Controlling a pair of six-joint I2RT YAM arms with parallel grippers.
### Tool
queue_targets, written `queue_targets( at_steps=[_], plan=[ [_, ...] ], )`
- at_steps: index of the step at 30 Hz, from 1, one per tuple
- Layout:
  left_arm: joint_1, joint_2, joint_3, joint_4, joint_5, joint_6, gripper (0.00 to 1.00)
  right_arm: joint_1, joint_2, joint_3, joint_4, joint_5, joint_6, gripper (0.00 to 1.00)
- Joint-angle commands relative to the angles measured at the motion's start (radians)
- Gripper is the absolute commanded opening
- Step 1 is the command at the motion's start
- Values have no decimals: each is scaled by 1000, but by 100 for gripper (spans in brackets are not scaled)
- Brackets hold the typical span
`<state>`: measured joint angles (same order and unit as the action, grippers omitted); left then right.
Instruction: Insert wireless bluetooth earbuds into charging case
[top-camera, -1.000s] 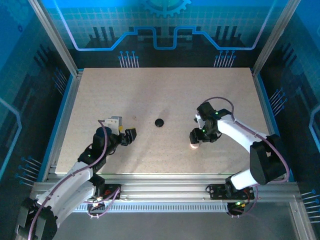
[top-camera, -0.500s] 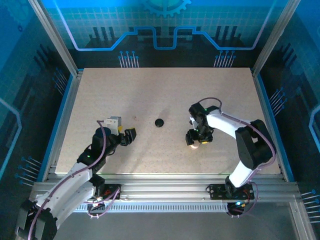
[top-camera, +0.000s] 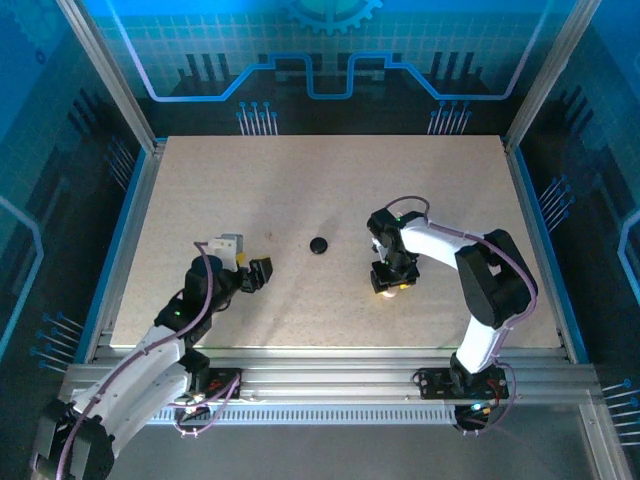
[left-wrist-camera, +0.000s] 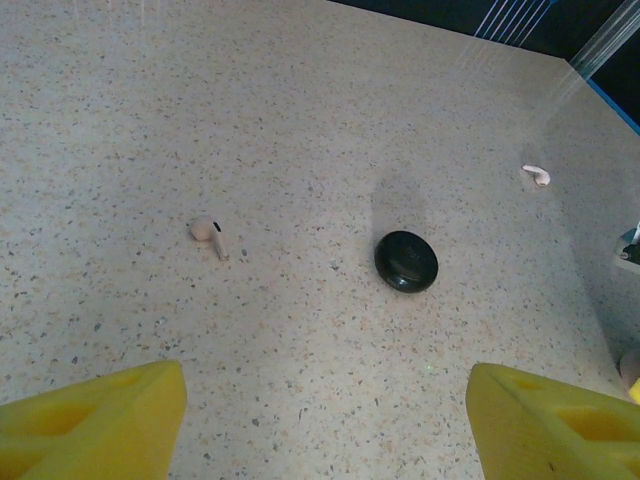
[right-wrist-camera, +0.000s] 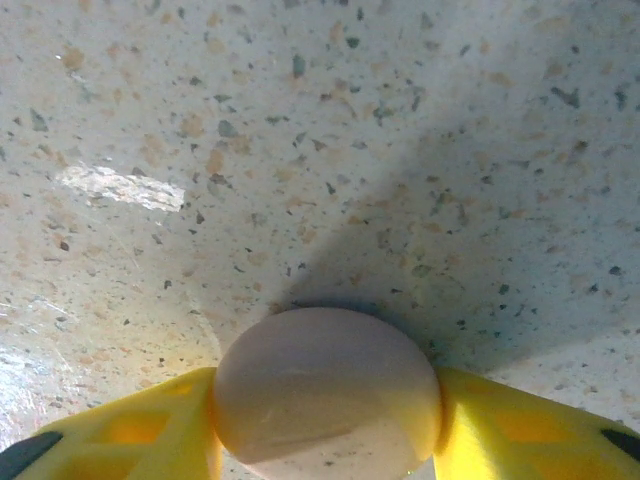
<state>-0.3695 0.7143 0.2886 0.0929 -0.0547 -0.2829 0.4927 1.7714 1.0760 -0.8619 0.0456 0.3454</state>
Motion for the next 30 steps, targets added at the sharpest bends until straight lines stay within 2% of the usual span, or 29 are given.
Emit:
queue_targets(
  at_steps=[1,5,8,11,14,18,22,30],
  plan=[
    [-3,2,-15,30,17,13,74,12,0,-7,-10,24,13,48],
    [-8,-4,-29,74,70,42,73,11,-104,-6,25,-34,43,45],
    [-22,-14,-65,171,150,85,70,5,-228,-4,111,-161,88,45],
    [-50,-27,-94,264,223,156,62,-5,-343,-28,273,-318,186,48],
    [-89,-36,-152,415,260,248,62,-9,-401,-63,472,-484,319,46],
    [-125,-23,-194,558,318,369,61,15,-424,-90,668,-587,499,44],
    [-163,18,-164,570,299,422,60,77,-434,-100,772,-573,597,43],
    [-248,154,-139,739,226,439,60,231,-419,-114,891,-462,674,44]
  ],
)
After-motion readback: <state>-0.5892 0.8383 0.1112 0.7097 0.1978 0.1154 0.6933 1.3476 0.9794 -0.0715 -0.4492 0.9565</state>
